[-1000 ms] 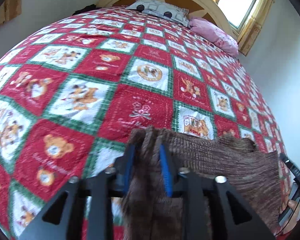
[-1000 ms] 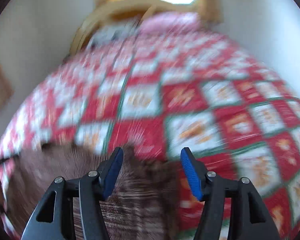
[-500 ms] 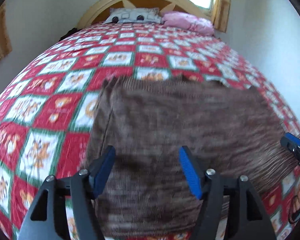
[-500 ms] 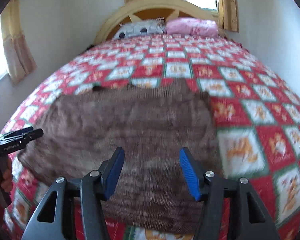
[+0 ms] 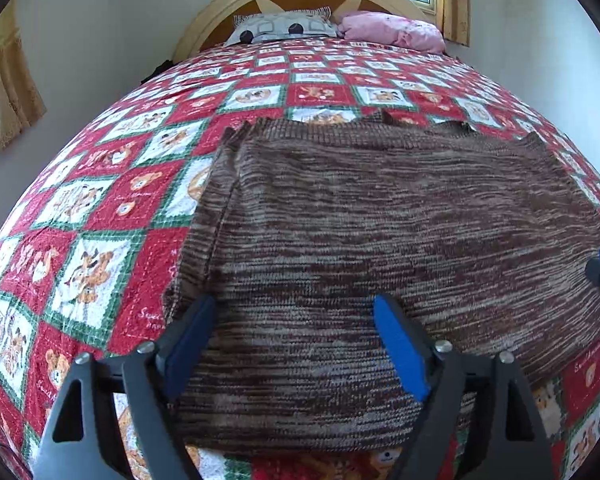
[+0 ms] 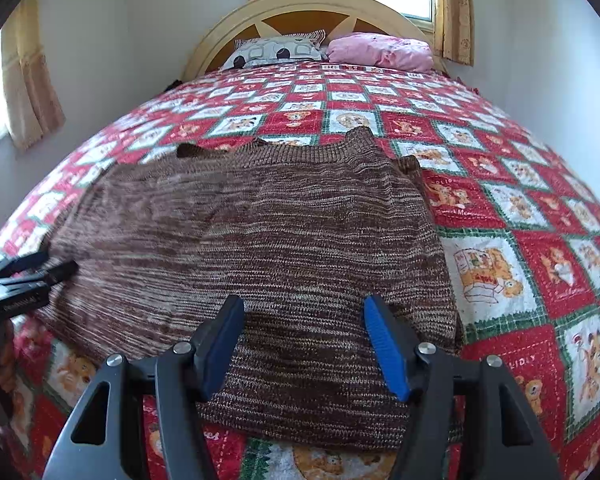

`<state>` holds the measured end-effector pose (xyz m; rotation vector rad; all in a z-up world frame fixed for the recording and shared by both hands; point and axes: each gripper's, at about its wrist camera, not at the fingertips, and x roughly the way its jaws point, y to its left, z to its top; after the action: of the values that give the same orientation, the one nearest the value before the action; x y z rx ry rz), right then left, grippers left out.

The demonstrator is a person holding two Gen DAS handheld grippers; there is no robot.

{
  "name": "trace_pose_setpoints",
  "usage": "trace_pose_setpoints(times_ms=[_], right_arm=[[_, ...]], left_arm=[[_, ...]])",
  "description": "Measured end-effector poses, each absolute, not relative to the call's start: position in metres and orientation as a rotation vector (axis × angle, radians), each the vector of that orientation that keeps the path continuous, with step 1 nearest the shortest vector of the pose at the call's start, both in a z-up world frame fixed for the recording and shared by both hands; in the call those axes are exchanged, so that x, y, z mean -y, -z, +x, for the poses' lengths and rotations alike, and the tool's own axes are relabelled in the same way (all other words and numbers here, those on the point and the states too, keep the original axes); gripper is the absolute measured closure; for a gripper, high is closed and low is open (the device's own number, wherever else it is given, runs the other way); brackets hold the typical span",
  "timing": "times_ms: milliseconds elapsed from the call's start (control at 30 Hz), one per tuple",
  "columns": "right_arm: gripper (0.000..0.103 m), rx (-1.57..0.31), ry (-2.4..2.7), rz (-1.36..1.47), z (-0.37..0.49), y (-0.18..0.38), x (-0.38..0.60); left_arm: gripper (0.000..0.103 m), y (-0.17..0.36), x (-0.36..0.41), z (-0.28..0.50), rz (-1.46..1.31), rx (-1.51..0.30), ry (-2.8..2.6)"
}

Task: Fold small clothes

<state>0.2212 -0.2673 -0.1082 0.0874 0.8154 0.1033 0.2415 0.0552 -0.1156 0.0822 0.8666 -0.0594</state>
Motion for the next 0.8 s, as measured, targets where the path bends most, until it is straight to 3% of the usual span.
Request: trace_pose_setpoints(times_ms=[200,300,367,400,600,700,800], right_arm=[[0.040,-0.726,-0.095,0.160,0.262,0.066,0.307],[0.040,-0.776,-0.084,0.151,0.308,0.070,0.322],[0.055,-0.829,-0.097,0.167,0.334,0.084,0.332],[0.070,-0.846,-0.109,0.177,0.342,0.089,0.335],[0.073,-0.907,-0.185,0.172,0.358,0.106,0.331],[0.088,-0.915,-0.138,0.059,0.353,0.108,0.318],[0.093,-0.869,-0.012,-0.130,0.344,0.104,0.299]], left_arm=[[0.016,0.117,-0.056,0.243,0.079,-0.869,0.064],[0.016,0.117,-0.054,0.243,0.081,-0.869,0.064],[0.016,0.117,-0.054,0.243,0.081,-0.869,0.065],[0.016,0.117,-0.054,0.243,0.081,-0.869,0.065],[0.014,0.118,-0.053,0.243,0.083,-0.870,0.064],[0.014,0.118,-0.052,0.242,0.082,-0.871,0.063],[0.014,0.118,-0.052,0.242,0.081,-0.871,0.064]])
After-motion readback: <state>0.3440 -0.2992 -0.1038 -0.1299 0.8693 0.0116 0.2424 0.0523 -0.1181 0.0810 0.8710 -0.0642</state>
